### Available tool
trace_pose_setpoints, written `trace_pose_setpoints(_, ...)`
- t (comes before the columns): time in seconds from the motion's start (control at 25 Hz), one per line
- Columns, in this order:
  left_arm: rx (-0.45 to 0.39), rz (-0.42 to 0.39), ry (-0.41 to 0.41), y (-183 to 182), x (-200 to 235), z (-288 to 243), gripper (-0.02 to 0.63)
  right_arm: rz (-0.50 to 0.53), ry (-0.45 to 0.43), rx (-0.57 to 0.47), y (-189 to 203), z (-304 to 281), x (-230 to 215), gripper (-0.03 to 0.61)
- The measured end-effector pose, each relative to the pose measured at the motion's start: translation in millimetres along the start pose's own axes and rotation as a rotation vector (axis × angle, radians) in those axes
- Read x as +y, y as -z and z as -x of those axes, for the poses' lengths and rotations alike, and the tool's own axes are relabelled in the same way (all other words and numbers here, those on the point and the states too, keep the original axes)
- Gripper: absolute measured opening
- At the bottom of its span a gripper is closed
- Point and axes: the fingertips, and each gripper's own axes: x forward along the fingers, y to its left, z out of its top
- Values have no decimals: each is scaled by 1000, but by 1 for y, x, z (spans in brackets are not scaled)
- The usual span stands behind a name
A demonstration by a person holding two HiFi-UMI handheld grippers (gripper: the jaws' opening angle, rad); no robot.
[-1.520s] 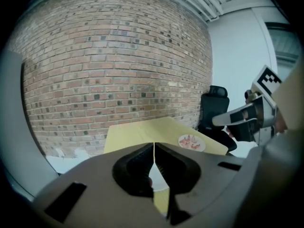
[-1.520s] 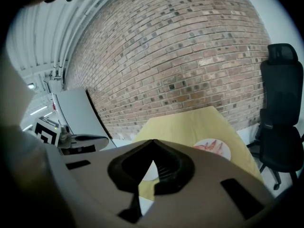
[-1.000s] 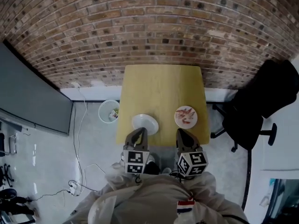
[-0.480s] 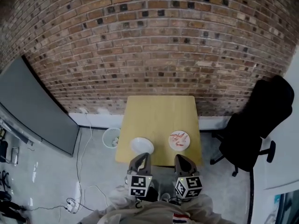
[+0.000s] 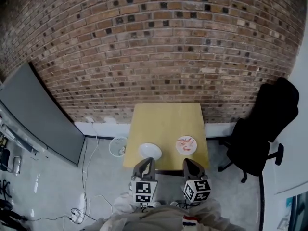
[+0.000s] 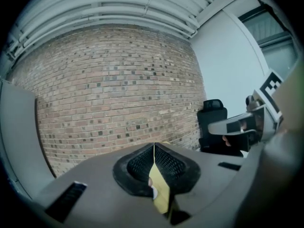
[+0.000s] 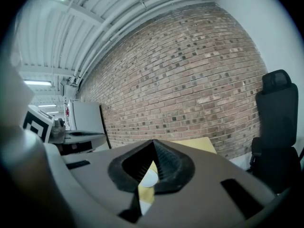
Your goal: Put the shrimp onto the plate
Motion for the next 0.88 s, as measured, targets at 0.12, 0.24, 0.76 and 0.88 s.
trace_pose_setpoints(0.12,-14,9,-11,-3,11,5,15,8,1,-11,-5,-3,7,23)
trace_pose_setpoints(0.24,-21,20,-19,-2,20,7,15,23,-5,-18,-10,-5,16,23)
trace_pose_setpoints(0.76,-37,28,-9,-3,29,6,15,40,-18,-9,-8,-12,32,23)
trace_pose_setpoints(0.88,-51,29,-10,-10,29,4,15,38,-12,-17,-11,-14,30,23)
